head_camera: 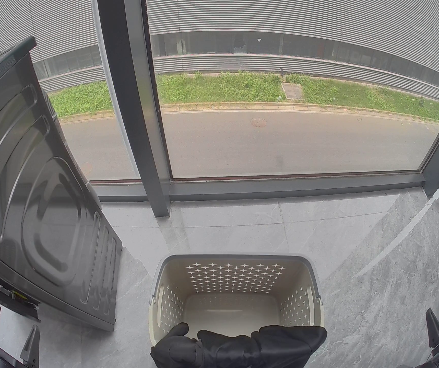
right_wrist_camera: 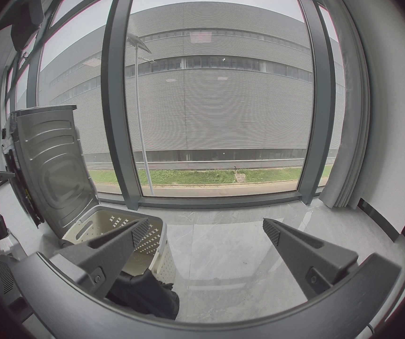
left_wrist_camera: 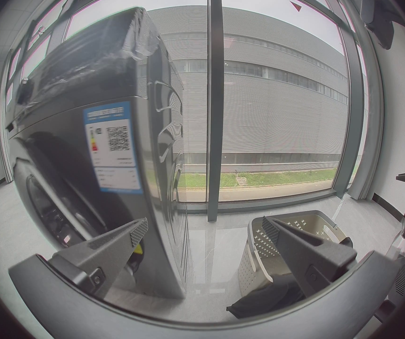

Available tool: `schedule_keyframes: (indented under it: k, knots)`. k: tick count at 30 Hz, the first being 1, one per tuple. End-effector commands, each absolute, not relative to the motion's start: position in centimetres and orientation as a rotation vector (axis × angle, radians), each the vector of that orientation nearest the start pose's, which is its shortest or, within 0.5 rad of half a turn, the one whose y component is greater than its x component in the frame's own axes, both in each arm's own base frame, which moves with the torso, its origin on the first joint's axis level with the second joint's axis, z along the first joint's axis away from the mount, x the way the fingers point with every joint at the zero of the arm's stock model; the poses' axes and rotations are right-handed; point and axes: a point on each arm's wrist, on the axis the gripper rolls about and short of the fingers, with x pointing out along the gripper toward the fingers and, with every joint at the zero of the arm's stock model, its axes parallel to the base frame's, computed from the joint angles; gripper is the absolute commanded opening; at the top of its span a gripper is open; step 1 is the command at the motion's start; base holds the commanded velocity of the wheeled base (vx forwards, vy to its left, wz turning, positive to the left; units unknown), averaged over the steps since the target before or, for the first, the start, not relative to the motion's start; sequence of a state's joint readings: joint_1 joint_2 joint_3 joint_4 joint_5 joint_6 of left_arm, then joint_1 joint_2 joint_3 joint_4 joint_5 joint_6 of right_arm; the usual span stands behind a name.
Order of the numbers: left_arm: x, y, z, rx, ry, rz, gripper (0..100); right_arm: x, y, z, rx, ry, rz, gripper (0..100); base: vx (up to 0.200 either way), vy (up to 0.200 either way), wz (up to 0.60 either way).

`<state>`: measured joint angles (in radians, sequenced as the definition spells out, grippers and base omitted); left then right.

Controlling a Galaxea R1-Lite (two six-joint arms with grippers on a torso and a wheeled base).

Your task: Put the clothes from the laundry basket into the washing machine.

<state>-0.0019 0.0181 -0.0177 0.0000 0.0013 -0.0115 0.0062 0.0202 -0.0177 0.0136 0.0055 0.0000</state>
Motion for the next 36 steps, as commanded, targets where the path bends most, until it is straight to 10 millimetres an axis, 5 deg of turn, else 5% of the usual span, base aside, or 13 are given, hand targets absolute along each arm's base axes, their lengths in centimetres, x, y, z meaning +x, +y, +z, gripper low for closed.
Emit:
schedule_keyframes:
  k: [1, 27, 36]
  knots:
    - [-2.27, 0.01, 7.55, -0.012, 0.002, -0.002, 100, -2.16, 0.0, 7.62, 0.0, 0.029, 0.012, 100, -0.2, 0.0, 0.0]
    - [-2.26, 0.01, 7.55, -0.011, 0.003, -0.002, 100, -2.16, 0.0, 7.62, 0.0, 0.029, 0.012, 100, -0.2, 0.0, 0.0]
    - [-2.27, 0.0, 7.55, -0.014, 0.002, -0.008, 100, -2.18, 0.0, 7.62, 0.0, 0.028, 0.012, 100, 0.0, 0.0, 0.0]
